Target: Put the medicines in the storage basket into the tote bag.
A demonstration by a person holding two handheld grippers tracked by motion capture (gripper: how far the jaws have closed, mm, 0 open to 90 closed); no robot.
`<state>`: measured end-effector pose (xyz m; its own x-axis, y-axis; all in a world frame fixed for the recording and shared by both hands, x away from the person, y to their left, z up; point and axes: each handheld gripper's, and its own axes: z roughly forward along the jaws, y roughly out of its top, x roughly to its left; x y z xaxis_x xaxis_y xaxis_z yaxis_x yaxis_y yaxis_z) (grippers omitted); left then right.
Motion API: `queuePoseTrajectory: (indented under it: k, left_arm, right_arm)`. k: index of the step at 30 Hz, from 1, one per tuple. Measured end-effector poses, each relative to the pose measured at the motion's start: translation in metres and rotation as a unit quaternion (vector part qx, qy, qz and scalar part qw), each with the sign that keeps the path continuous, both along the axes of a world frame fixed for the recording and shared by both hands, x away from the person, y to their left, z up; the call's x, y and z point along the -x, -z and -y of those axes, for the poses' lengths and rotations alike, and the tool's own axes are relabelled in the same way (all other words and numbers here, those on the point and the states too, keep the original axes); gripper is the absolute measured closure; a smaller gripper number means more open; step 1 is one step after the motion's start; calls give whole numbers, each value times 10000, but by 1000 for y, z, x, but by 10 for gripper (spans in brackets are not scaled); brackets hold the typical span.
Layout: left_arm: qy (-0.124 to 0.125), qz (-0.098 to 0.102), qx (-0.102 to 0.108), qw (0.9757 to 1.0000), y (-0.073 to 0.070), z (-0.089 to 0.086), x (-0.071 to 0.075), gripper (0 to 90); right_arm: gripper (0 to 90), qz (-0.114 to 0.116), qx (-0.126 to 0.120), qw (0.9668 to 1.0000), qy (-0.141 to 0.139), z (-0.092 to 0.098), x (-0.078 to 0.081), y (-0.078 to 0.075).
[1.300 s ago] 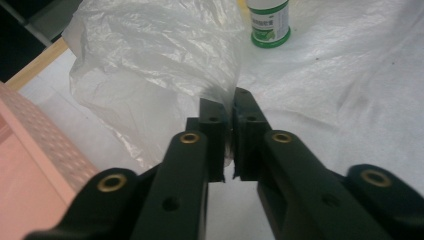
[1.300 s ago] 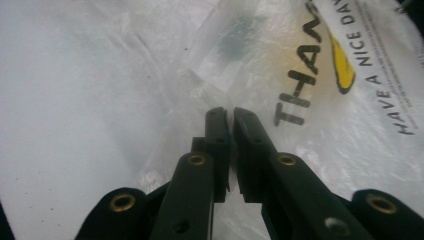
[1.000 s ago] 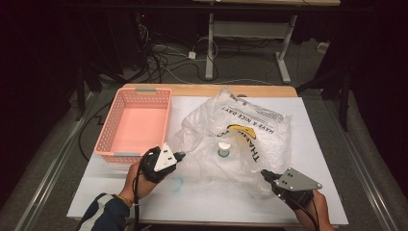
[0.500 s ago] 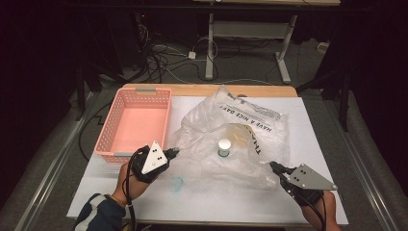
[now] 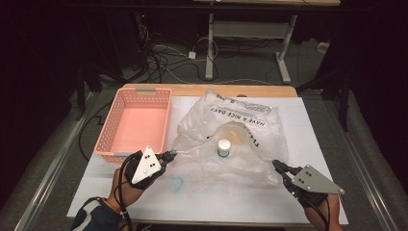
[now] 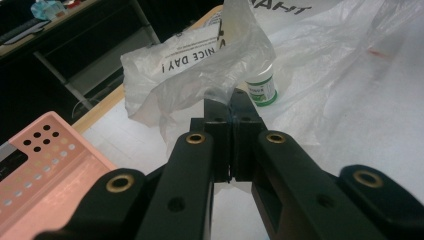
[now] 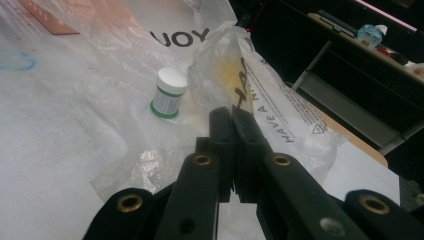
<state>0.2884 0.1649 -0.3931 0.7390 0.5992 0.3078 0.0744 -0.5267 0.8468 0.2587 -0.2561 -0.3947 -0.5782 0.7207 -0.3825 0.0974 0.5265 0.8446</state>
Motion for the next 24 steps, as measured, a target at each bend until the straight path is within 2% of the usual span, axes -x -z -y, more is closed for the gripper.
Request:
queuePoseTrajectory:
  k: [11, 18, 24]
  left_arm:
    - [32, -23, 160, 9999, -2, -2, -5, 864]
    - [19, -31, 236, 9997, 0, 1, -10, 864]
    - [-1, 68, 276, 9996, -4, 2, -10, 864]
  right_arm:
    - [897, 28, -5, 10000, 23, -1, -8, -3]
    - [897, 185, -22, 9998, 74, -2, -15, -9]
    - [897, 344, -45, 9994, 96, -1, -22, -14]
